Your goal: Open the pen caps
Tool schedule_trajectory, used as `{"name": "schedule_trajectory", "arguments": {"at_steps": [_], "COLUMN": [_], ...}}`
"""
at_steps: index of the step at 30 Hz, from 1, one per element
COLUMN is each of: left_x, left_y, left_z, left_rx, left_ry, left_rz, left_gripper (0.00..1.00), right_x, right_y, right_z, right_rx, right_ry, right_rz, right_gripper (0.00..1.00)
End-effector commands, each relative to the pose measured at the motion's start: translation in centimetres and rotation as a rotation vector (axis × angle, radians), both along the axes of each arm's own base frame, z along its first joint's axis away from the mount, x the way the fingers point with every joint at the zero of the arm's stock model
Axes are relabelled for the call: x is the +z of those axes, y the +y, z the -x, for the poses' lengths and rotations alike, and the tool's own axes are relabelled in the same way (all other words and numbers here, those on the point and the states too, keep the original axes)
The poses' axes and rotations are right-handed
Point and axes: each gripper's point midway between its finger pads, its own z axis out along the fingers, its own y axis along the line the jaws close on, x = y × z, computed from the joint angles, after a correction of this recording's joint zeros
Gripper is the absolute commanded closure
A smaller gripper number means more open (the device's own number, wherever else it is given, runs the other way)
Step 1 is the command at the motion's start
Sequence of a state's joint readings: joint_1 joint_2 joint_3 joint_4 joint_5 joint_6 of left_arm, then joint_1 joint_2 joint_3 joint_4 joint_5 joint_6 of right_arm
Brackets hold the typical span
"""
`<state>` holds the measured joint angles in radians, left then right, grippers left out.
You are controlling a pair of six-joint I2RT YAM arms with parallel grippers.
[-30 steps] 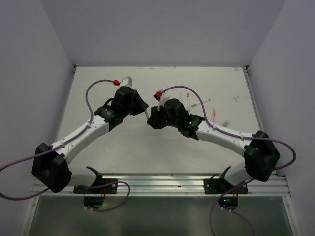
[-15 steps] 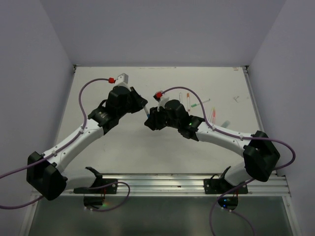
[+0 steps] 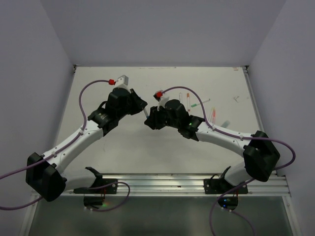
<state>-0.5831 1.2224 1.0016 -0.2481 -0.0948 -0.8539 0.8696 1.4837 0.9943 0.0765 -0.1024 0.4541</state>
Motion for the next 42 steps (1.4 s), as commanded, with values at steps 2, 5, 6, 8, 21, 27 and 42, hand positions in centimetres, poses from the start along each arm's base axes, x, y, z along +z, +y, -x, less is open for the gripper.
{"name": "schedule_trajectory", "arguments": {"at_steps": [2, 5, 6, 8, 21, 27, 42], "left_x": [2.0, 1.9, 1.8, 1.9, 2.8, 5.6, 14.9], "left_y": [-0.3, -0.3, -0.4, -0.4, 0.1, 0.8, 6.4], "left_z": [-0.1, 0.1, 0.1, 0.2, 0.0, -1.7, -6.9], "left_rx": [-0.011, -0.017, -0.02, -0.024, -0.001, 0.025, 0.241], "left_ry": [-0.063, -0.061, -0.06, -0.058, -0.071, -0.119, -0.336], "left_rz": [0.037, 0.042, 0.042, 0.045, 0.039, 0.038, 0.063], "left_gripper": [1.0, 1.0, 1.0, 1.0, 1.0, 1.0, 1.0], "right_x": [2.8, 2.8, 2.8, 2.9, 2.6, 1.6, -3.4], "right_y": [0.6, 0.7, 0.7, 0.7, 0.7, 0.5, -0.6], "right_z": [0.1, 0.3, 0.2, 0.2, 1.0, 1.8, 3.9], "right_rx": [0.016, 0.018, 0.016, 0.014, 0.049, 0.085, 0.119], "right_ry": [-0.047, -0.043, -0.043, -0.044, -0.05, -0.047, 0.033], "right_rz": [-0.084, -0.092, -0.094, -0.102, -0.112, -0.118, -0.091], "right_gripper": [0.7, 0.71, 0.71, 0.71, 1.0, 1.0, 1.0]}}
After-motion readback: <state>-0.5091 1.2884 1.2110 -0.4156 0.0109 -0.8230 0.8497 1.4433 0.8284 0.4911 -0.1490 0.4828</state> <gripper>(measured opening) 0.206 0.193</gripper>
